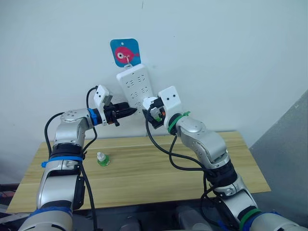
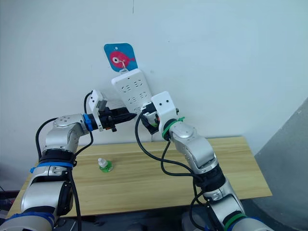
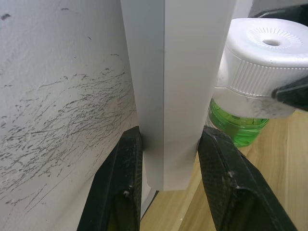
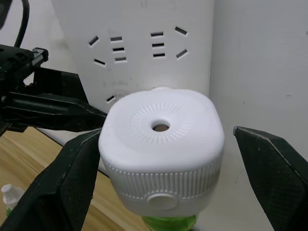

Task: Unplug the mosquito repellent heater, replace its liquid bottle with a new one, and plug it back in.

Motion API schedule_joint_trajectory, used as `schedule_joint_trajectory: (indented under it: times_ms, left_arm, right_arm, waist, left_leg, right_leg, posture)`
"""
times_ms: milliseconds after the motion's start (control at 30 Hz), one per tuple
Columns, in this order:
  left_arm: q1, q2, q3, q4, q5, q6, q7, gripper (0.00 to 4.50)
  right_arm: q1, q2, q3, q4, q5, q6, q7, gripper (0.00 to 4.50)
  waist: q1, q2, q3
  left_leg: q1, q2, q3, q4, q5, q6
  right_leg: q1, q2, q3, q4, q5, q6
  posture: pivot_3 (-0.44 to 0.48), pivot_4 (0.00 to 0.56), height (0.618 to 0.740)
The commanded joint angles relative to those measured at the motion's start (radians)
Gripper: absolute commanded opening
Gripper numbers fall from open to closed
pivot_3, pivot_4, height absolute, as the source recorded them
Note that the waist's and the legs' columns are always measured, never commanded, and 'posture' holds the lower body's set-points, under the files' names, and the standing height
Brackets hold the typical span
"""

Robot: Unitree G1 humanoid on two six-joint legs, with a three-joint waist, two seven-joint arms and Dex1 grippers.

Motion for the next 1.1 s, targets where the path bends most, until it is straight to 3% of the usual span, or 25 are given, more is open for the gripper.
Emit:
schedule_joint_trajectory:
  times_ms: [33, 67, 167, 267, 533, 867, 1100]
  left_arm:
    - [-0.012, 0.005, 0.006, -0.045, -0.015, -0.005, 0.011, 1.32]
    - [-0.012, 0.006, 0.006, -0.046, -0.016, -0.005, 0.011, 1.32]
    - [-0.013, 0.007, 0.007, -0.047, -0.016, -0.004, 0.01, 1.32]
    - [-0.013, 0.006, 0.007, -0.048, -0.016, -0.004, 0.011, 1.32]
    - [-0.015, 0.0, 0.012, -0.046, -0.013, -0.016, 0.04, 1.32]
    - [-0.024, 0.01, 0.007, 0.024, 0.025, -0.104, 0.106, 1.32]
    - [0.007, 0.021, 0.029, 0.006, -0.001, -0.139, 0.112, 1.32]
  right_arm:
    - [-0.047, 0.02, -0.019, 0.005, -0.015, -0.04, 0.01, 4.5]
    - [-0.05, 0.02, -0.021, 0.012, -0.018, -0.047, 0.011, 4.5]
    - [-0.06, 0.02, -0.022, 0.031, -0.027, -0.067, 0.018, 3.9]
    - [-0.066, 0.023, -0.02, 0.049, -0.039, -0.079, 0.025, 2.96]
    - [-0.054, 0.02, -0.005, 0.01, -0.067, -0.072, 0.029, 2.97]
    - [0.091, -0.099, -0.034, -0.36, -0.017, 0.169, 0.079, 2.97]
    - [0.077, -0.104, -0.137, -0.416, 0.03, 0.251, 0.088, 2.97]
  waist:
    - [0.0, 0.0, 0.0]
    - [0.0, 0.0, 0.0]
    - [0.0, 0.0, 0.0]
    - [-0.002, 0.0, 0.0]
    - [-0.007, 0.0, 0.0]
    - [-0.009, 0.001, 0.001]
    - [-0.021, 0.001, 0.001]
  left_leg:
    - [0.0, 0.0, 0.0, 0.0, 0.0, 0.0]
    - [0.0, 0.0, 0.0, 0.0, 0.0, 0.0]
    - [0.0, 0.0, -0.001, 0.0, 0.0, 0.0]
    - [0.0, -0.002, -0.001, 0.0, 0.0, 0.0]
    - [0.0, -0.008, -0.002, 0.0, 0.002, -0.001]
    - [-0.008, -0.009, -0.005, 0.0, 0.003, -0.002]
    - [-0.007, -0.009, -0.005, 0.0, 0.01, -0.001]
  right_leg:
    - [0.0, 0.0, 0.0, 0.0, 0.0, 0.0]
    - [0.0, 0.0, 0.0, 0.0, 0.0, 0.0]
    - [0.0, 0.0, 0.0, 0.0, 0.0, 0.0]
    - [0.0, -0.001, -0.001, 0.0, 0.0, 0.0]
    - [0.001, -0.007, -0.001, 0.002, 0.0, 0.0]
    - [-0.004, -0.013, -0.005, 0.001, 0.001, -0.002]
    - [-0.003, -0.01, -0.007, 0.002, 0.0, 0.002]
  posture:
    - [-0.187, 0.061, 0.711]
    - [-0.187, 0.061, 0.711]
    - [-0.186, 0.059, 0.711]
    - [-0.186, 0.059, 0.711]
    - [-0.188, 0.054, 0.711]
    - [-0.213, 0.058, 0.711]
    - [-0.221, 0.055, 0.711]
